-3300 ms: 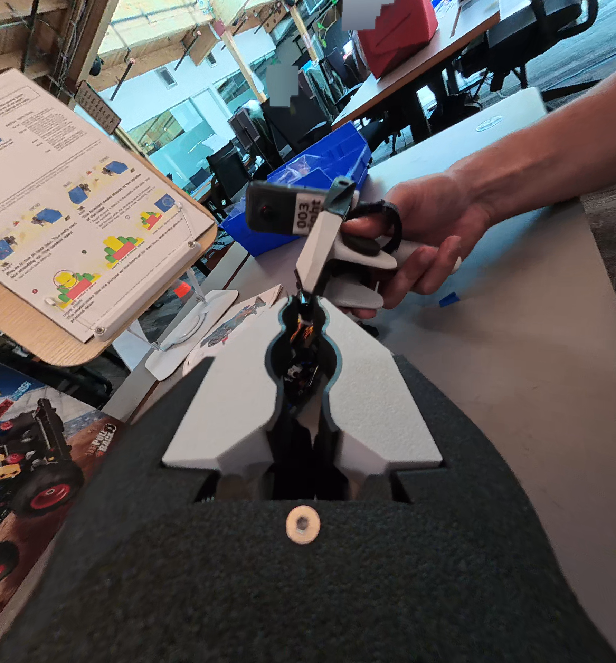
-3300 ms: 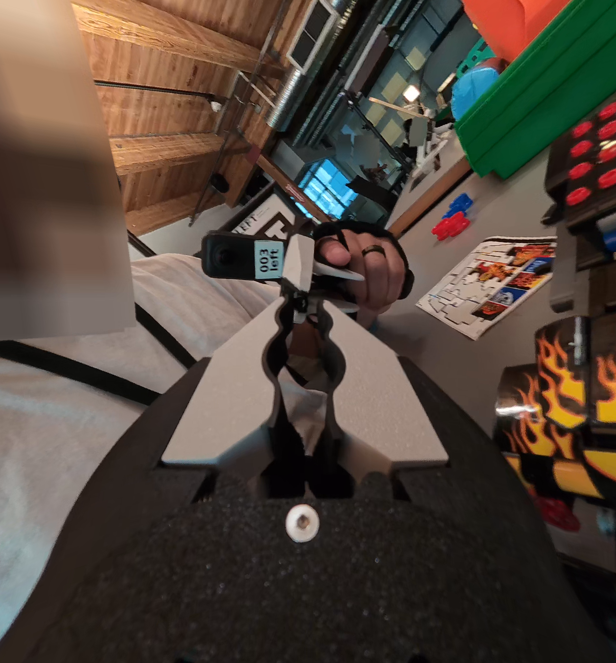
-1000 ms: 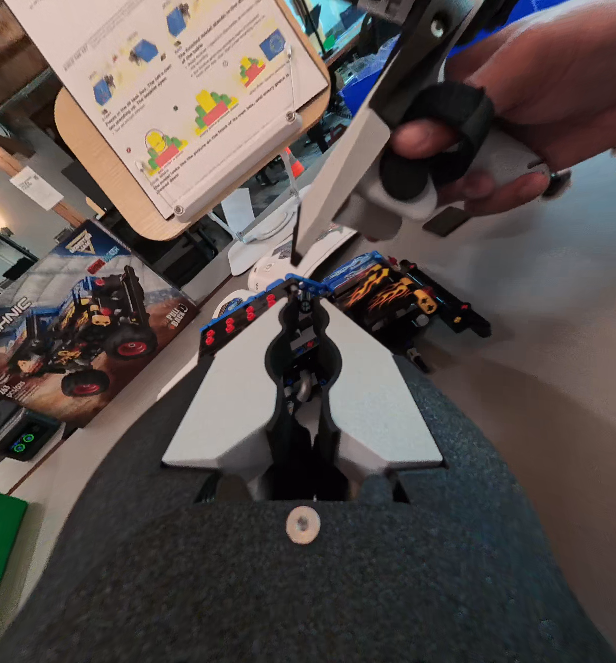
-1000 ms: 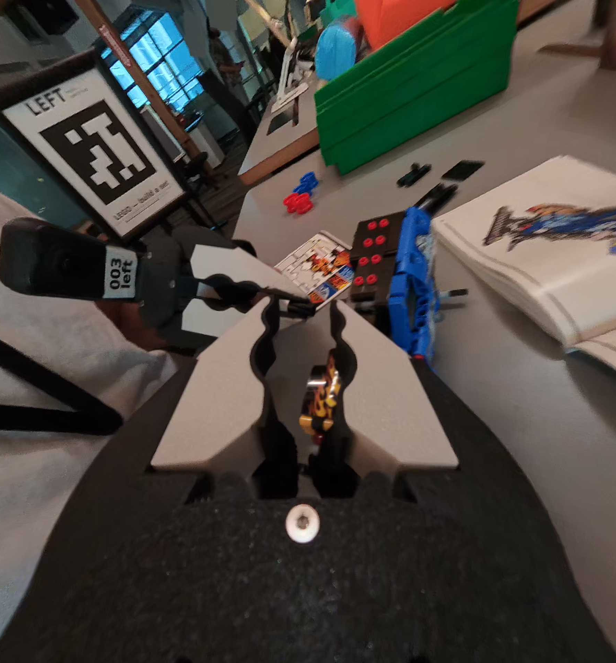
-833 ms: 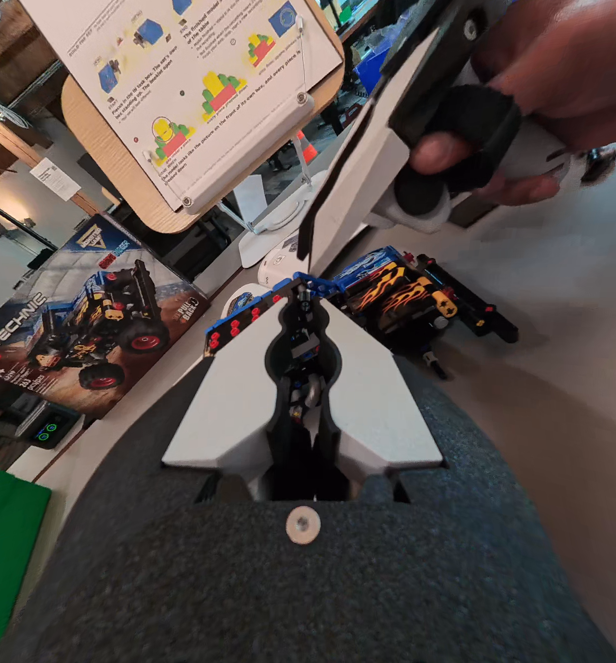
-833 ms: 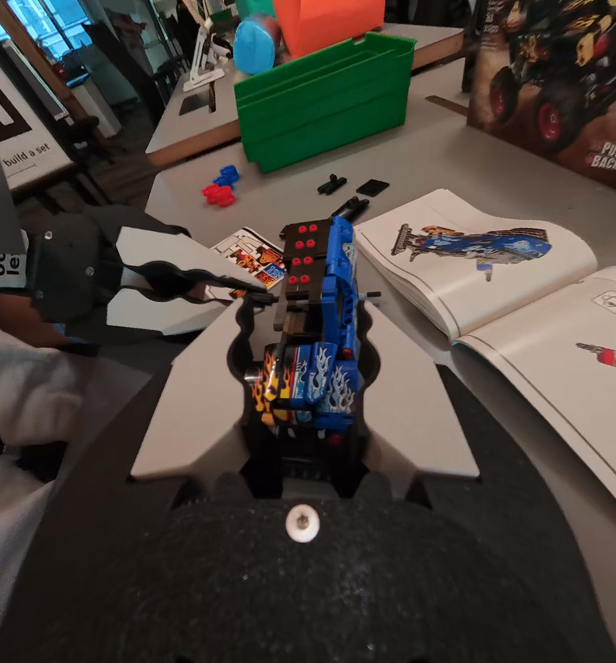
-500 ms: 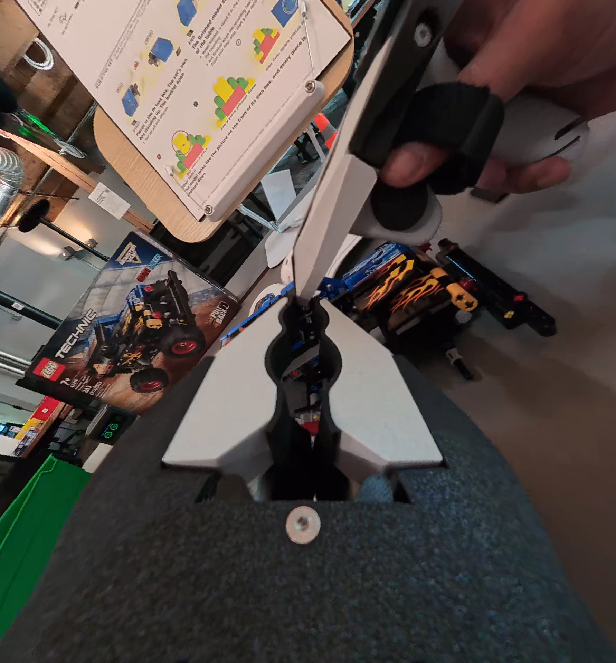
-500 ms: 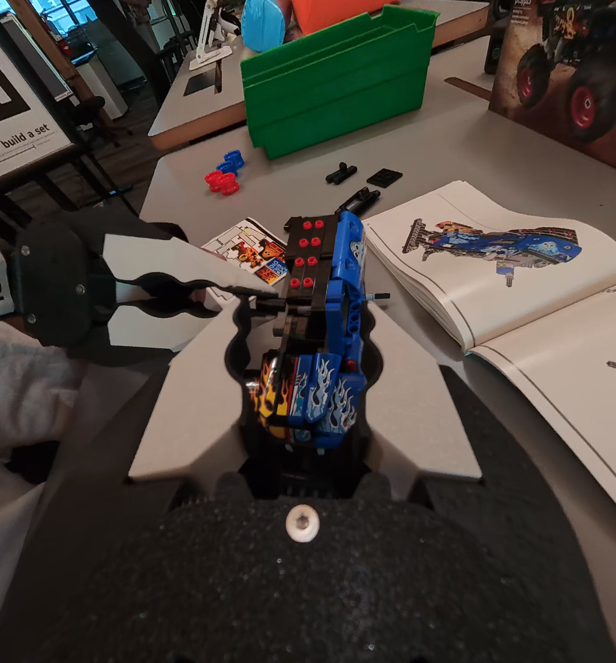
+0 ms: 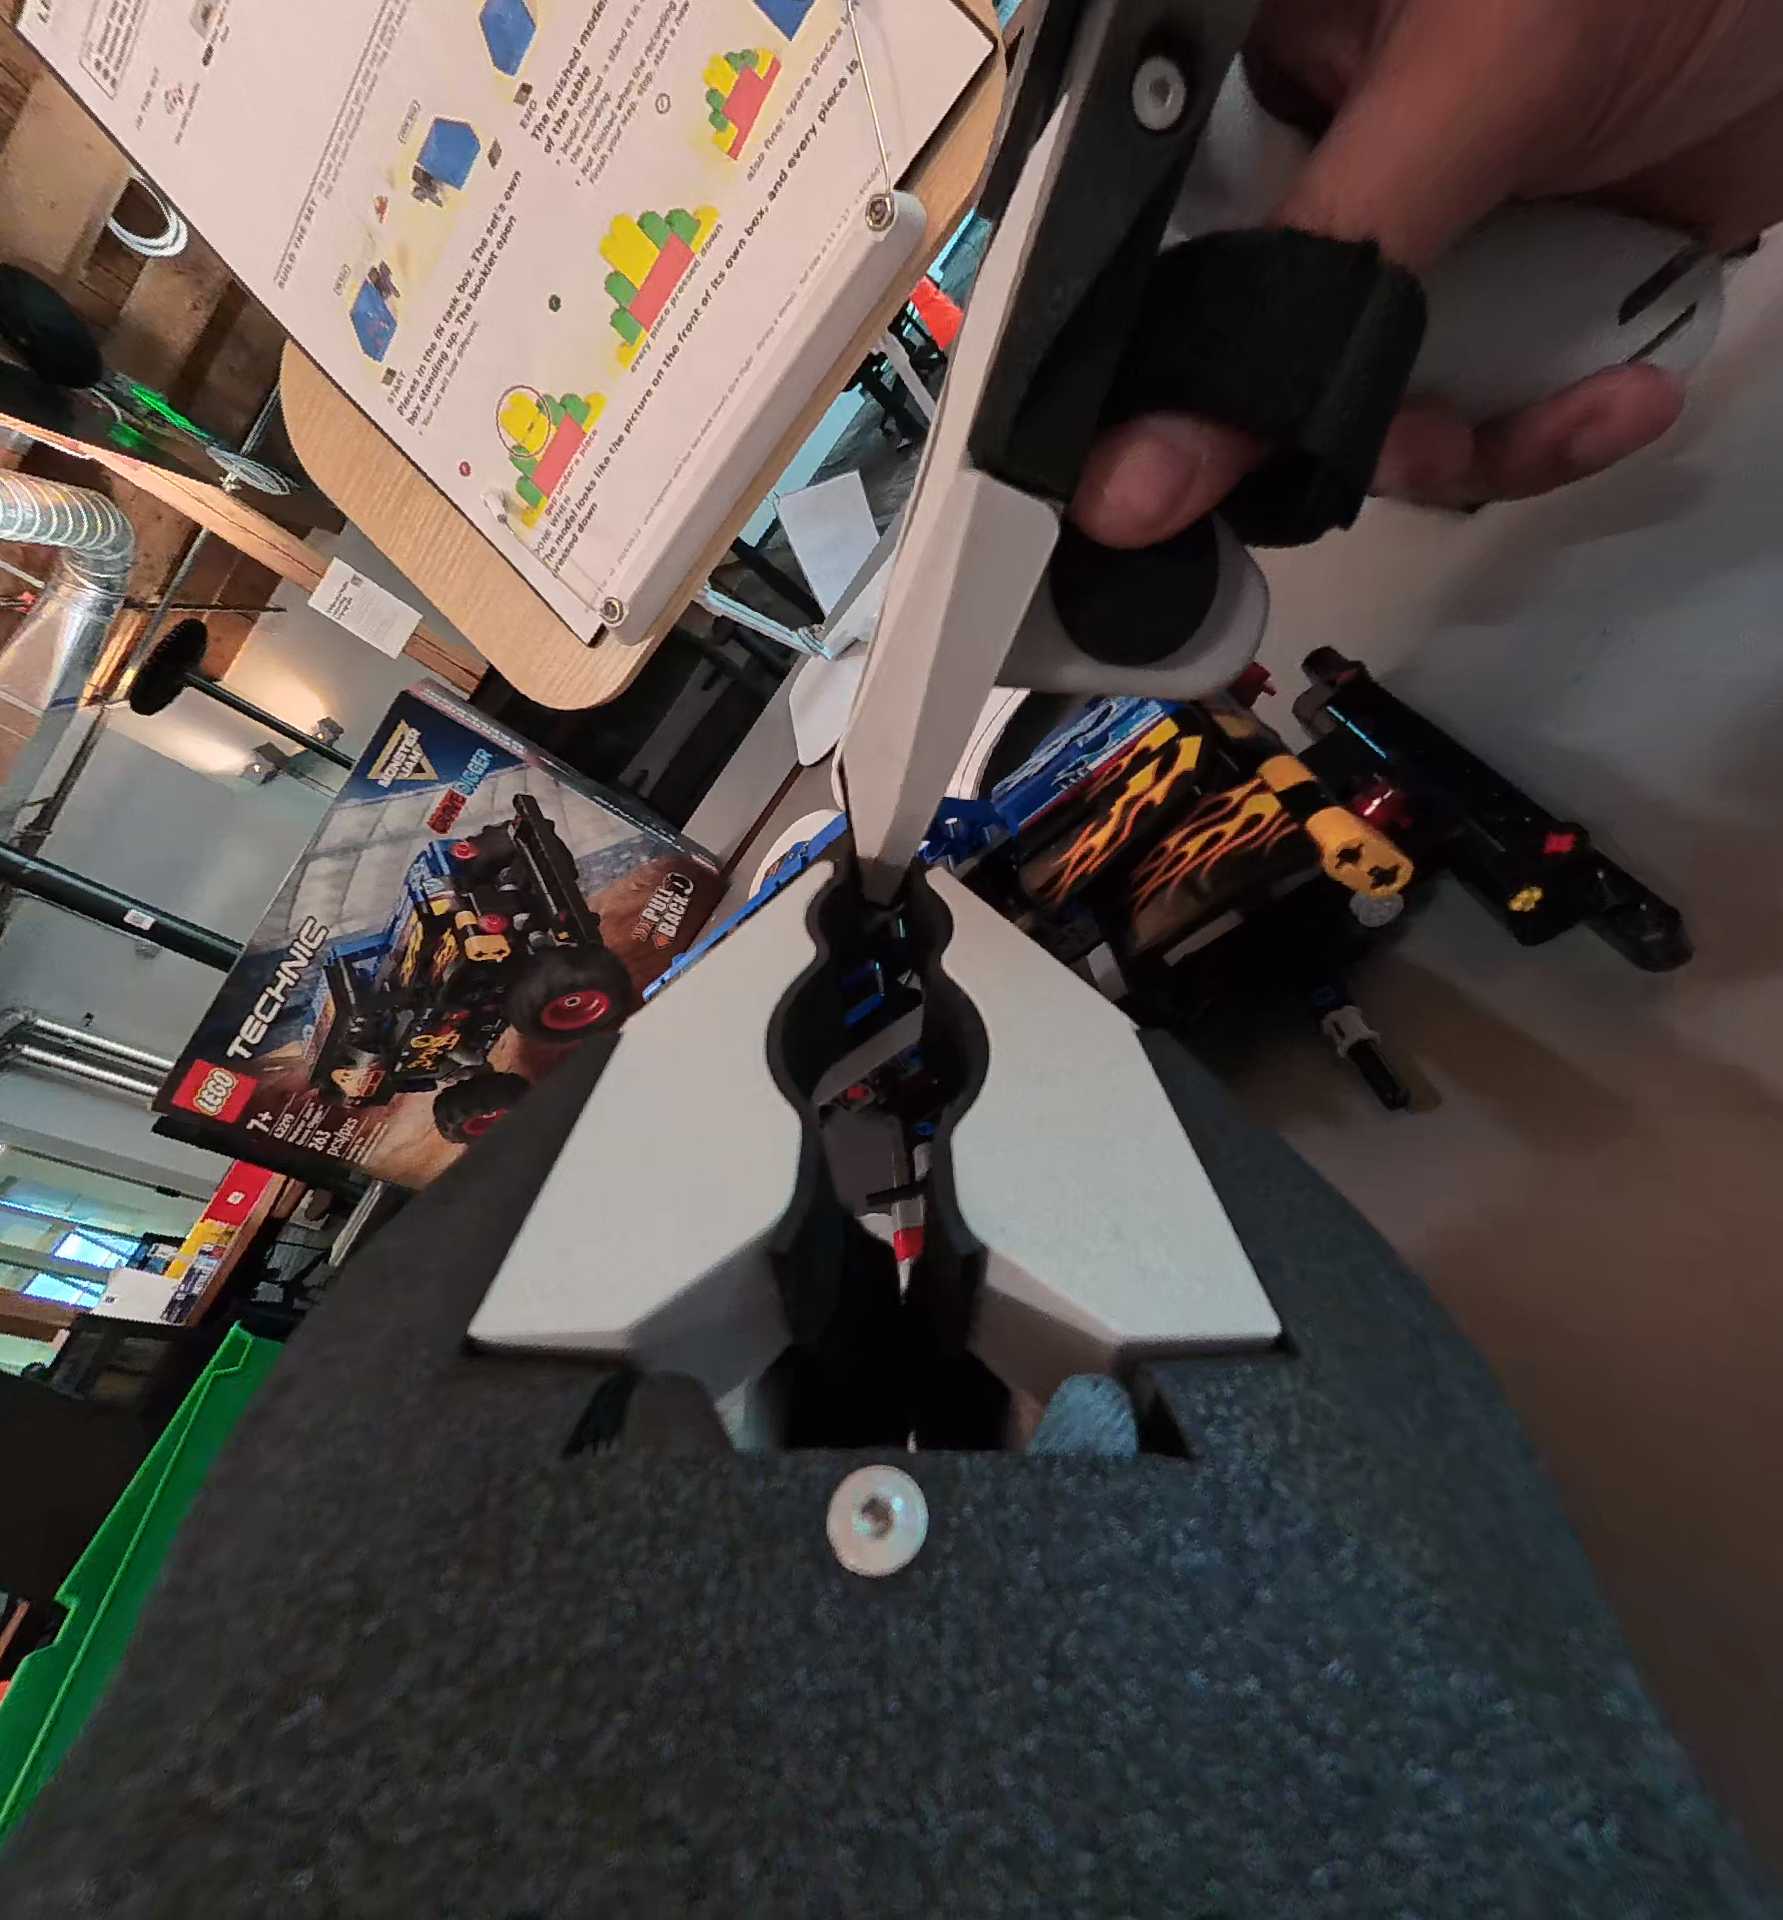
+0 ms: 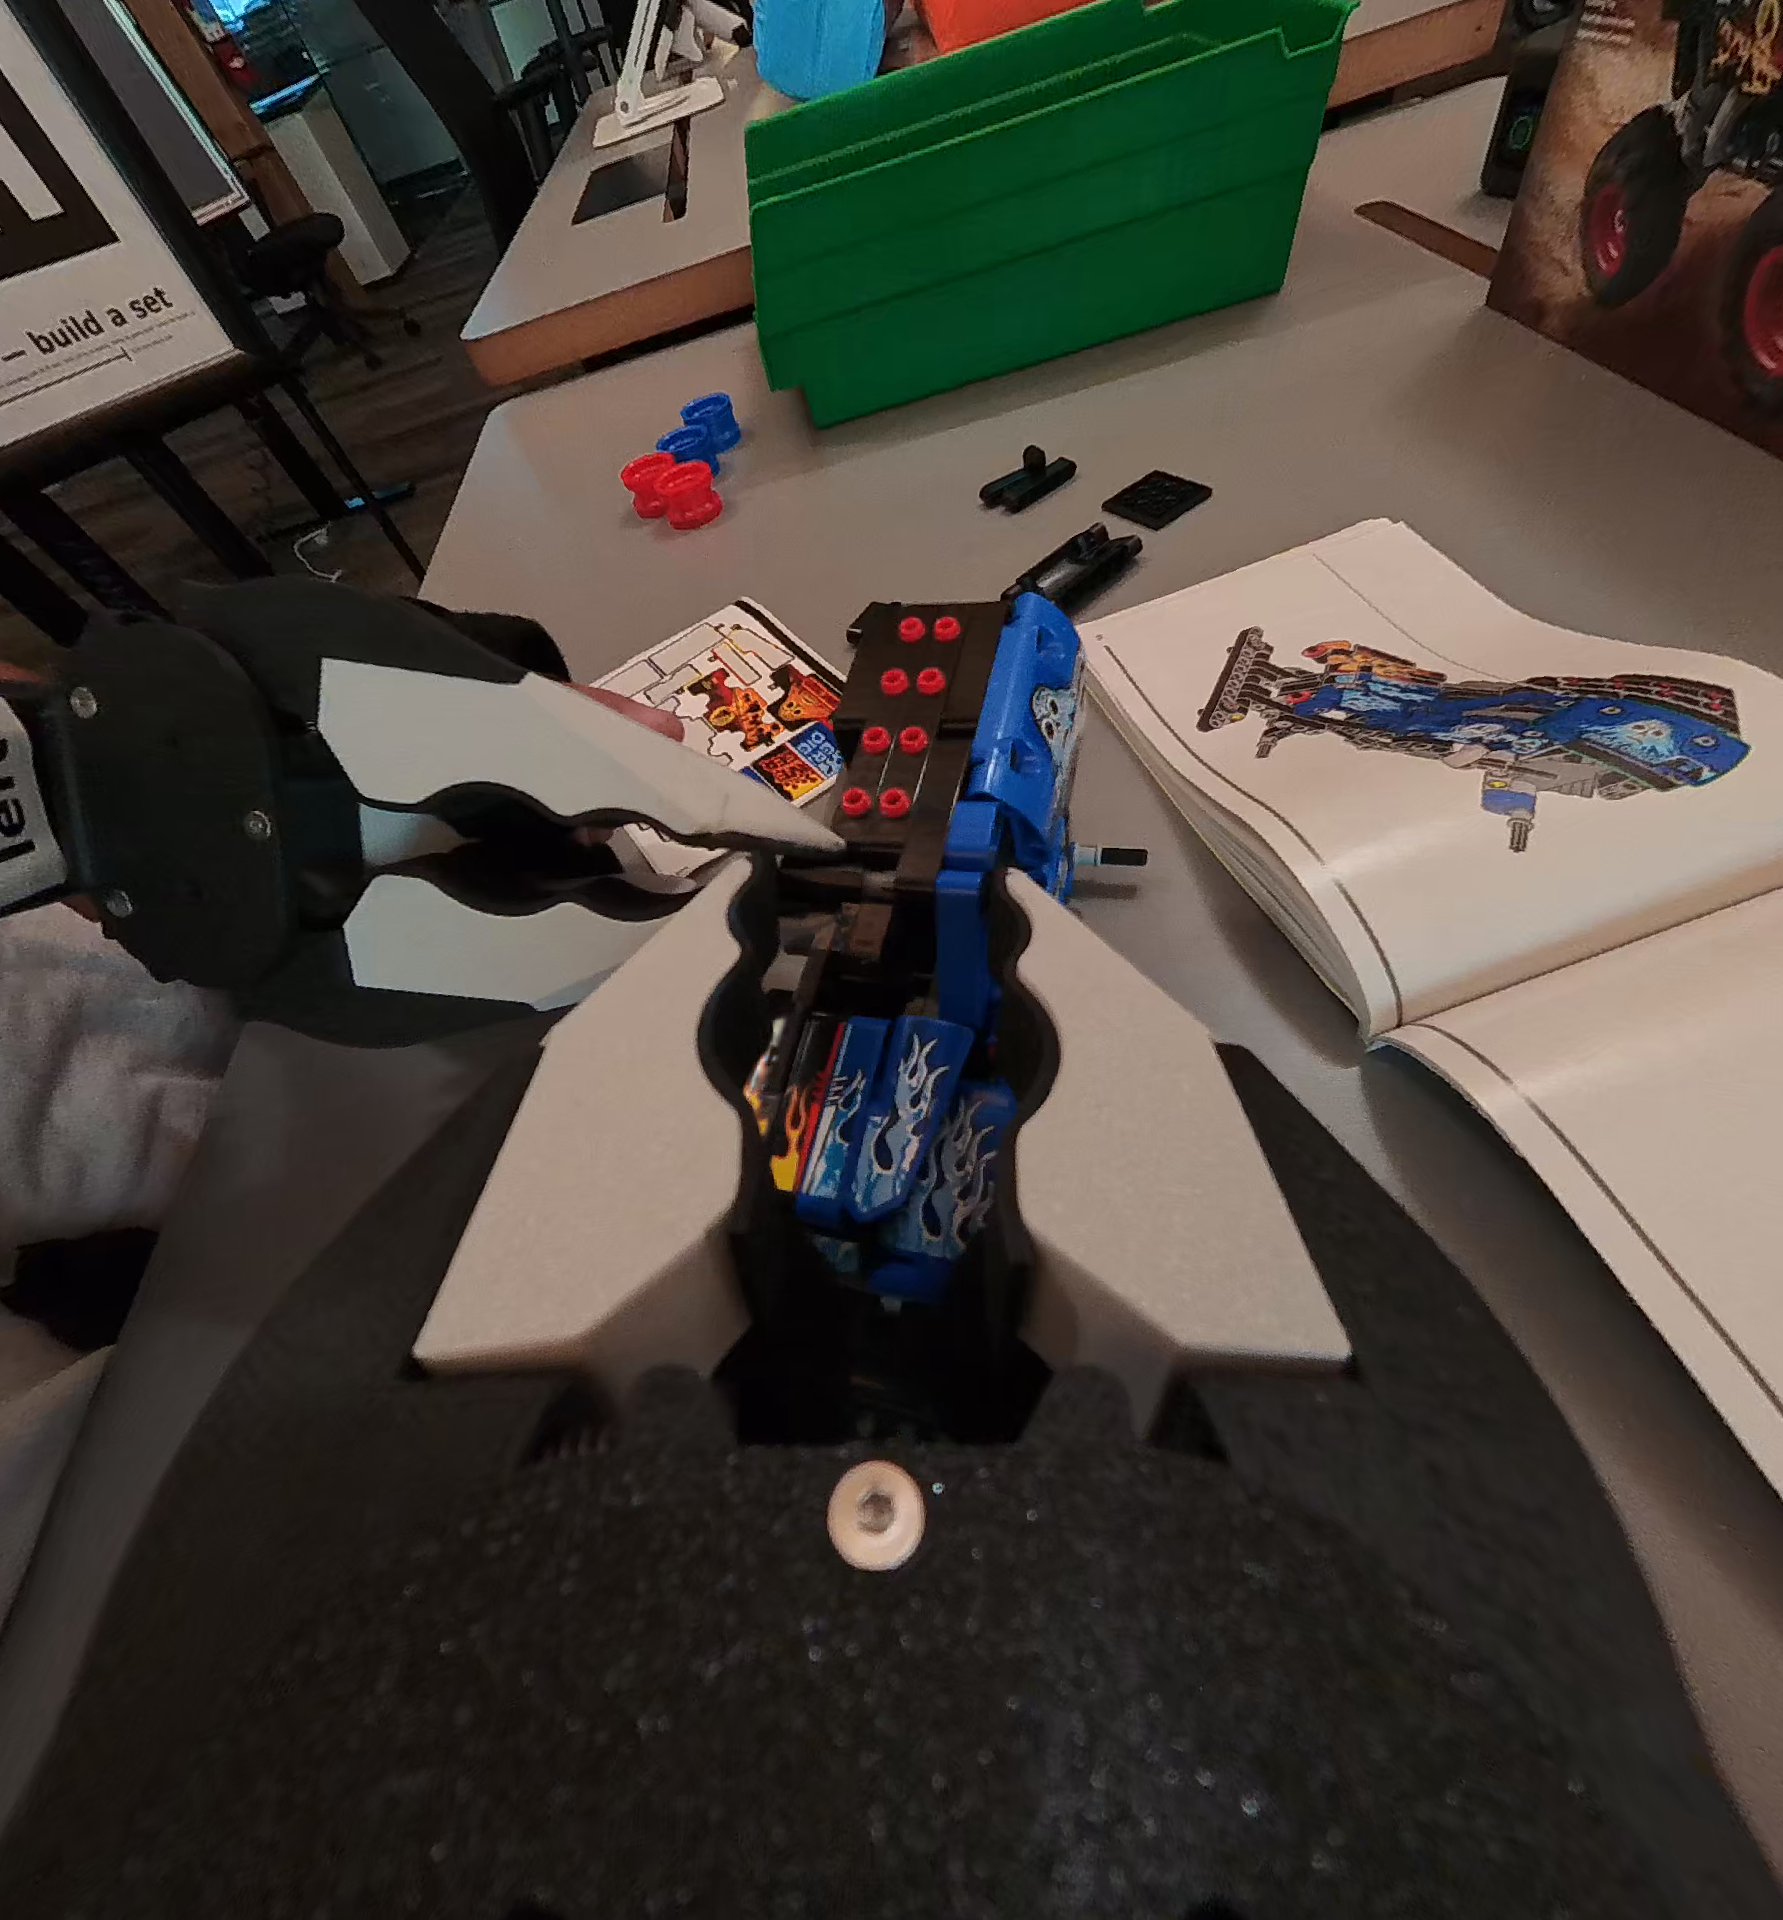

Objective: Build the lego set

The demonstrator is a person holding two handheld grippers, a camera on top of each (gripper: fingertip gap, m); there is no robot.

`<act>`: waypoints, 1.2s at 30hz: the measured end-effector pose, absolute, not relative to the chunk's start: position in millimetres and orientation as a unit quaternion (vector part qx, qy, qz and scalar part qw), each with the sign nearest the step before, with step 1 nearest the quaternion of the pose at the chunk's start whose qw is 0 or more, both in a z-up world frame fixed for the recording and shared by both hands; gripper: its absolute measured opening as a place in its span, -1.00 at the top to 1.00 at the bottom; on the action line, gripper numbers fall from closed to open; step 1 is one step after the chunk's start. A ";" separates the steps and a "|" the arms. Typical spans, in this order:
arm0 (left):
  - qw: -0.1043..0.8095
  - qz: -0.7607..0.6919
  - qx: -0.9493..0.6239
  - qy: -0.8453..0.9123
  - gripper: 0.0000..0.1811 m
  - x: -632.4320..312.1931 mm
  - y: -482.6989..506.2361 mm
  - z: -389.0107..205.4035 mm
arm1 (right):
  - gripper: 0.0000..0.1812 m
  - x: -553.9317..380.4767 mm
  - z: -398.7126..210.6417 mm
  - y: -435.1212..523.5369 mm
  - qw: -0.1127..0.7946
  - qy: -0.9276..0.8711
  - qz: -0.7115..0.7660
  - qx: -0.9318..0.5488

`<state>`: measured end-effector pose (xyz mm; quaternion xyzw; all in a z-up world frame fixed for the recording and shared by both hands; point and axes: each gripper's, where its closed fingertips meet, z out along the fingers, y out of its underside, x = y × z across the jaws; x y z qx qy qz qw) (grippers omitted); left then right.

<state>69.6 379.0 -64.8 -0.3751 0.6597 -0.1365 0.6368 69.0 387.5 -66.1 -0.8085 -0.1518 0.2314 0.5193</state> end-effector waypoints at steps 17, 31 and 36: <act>0.636 -0.130 -0.391 0.653 0.91 72.3 383.4 -66.1 | 0.58 71.9 -67.6 391.5 0.517 -0.127 0.201 -0.822; 0.636 -0.138 -0.380 0.657 0.93 65.4 381.5 -63.0 | 0.57 73.0 -68.1 393.0 0.512 -0.118 0.189 -0.830; 0.628 -0.147 -0.359 0.674 0.93 65.0 381.9 -63.7 | 0.57 72.6 -68.8 393.2 0.502 -0.114 0.182 -0.838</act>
